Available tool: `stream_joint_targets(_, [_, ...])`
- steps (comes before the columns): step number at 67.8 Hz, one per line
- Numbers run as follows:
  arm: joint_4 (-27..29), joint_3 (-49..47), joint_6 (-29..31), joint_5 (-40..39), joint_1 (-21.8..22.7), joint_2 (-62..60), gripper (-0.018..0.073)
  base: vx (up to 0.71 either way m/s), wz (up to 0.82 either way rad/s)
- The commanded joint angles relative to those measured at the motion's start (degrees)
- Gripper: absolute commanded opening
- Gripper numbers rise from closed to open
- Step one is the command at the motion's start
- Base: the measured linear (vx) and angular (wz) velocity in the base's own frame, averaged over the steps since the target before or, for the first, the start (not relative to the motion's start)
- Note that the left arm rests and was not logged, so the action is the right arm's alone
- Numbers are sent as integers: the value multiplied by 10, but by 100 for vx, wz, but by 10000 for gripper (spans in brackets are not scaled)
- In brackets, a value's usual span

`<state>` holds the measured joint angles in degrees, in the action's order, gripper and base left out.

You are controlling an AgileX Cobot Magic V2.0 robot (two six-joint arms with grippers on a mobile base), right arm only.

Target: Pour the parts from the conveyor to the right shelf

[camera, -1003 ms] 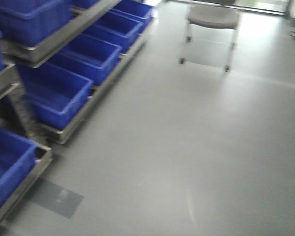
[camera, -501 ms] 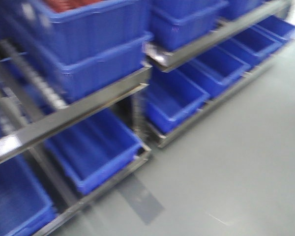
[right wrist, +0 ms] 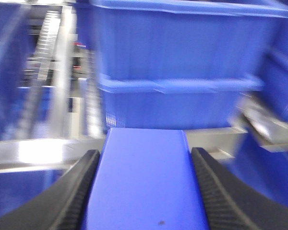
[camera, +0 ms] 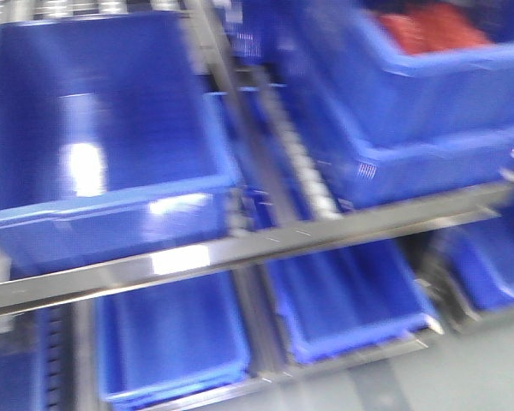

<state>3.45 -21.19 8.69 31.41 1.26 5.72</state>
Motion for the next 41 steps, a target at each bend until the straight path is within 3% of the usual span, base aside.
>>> stream_joint_targets(1, [-1,-16,-1,-47,3,6,-6,17,73])
stream_joint_targets(18, [-1,-16,-1,-47,3,6,-6,19,57])
stream_joint_targets(41, [-1,-16,-1,-47,3,6,-6,17,34])
